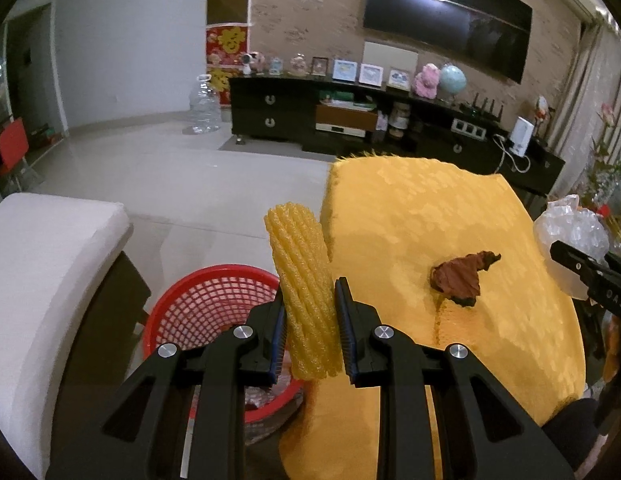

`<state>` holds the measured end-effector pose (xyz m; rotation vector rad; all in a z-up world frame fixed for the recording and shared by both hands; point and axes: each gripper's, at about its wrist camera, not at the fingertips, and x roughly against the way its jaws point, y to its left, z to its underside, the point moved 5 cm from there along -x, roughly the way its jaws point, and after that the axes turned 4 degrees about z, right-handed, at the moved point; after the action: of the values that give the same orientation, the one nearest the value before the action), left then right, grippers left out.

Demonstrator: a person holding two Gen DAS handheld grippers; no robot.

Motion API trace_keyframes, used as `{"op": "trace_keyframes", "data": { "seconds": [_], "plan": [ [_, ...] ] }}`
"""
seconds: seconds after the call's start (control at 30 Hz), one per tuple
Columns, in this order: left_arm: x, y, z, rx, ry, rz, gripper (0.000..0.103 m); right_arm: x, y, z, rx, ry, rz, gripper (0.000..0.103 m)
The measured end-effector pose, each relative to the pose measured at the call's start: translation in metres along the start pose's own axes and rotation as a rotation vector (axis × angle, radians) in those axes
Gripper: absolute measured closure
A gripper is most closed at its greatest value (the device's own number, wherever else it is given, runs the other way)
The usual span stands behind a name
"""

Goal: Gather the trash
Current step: 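Carry the foam net and plastic bag over the red wastebasket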

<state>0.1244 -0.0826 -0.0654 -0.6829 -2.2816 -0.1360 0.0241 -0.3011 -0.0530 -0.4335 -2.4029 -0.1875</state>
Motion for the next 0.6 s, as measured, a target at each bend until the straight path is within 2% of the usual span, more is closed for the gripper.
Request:
{"op": "trace_keyframes", "data": {
  "seconds": [0.6],
  "plan": [
    [0.014,0.047,0.008,0.087,-0.004,-0.078,0.081,-0.009,0.077,-0.016,0.097,0.006,-0.124,0.053]
  ]
}}
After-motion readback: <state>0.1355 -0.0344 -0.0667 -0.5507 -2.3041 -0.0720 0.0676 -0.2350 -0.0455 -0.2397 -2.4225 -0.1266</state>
